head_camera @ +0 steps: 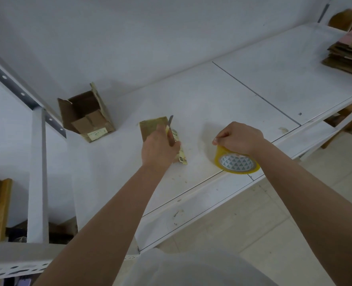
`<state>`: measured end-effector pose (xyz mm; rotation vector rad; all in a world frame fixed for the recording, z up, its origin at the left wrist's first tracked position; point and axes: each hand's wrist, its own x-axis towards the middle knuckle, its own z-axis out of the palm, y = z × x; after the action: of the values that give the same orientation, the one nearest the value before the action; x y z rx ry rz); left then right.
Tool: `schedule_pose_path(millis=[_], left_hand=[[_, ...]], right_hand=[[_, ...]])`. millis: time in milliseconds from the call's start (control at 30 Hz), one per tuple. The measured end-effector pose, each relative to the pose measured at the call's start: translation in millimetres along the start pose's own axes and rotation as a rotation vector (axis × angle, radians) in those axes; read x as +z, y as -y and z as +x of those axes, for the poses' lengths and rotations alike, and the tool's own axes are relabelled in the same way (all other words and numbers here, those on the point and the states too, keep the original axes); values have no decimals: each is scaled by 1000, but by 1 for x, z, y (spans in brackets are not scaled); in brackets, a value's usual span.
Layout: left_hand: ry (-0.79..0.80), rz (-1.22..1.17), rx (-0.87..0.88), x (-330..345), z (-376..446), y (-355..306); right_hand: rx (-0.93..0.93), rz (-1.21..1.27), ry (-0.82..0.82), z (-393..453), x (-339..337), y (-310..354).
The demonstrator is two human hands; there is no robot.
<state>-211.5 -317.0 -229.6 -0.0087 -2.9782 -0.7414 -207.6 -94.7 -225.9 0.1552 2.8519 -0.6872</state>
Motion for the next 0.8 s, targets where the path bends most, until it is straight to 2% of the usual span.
schedule_pose_path(millis=[433, 533, 667, 767, 800], left_hand=[[249, 352, -89, 1, 5, -29], [271, 365, -70, 1, 3, -29], [233, 154, -44, -7, 7, -18], [64, -288, -43, -16, 5, -17], [58, -435, -53, -19, 3, -21]], right_hand=[[25, -38, -7, -4, -1, 8], [29, 44, 3, -6, -2, 6], [3, 289, 4, -13, -12, 10], [-49, 450, -24, -19, -20, 18], [-66, 489, -33, -20, -23, 22]])
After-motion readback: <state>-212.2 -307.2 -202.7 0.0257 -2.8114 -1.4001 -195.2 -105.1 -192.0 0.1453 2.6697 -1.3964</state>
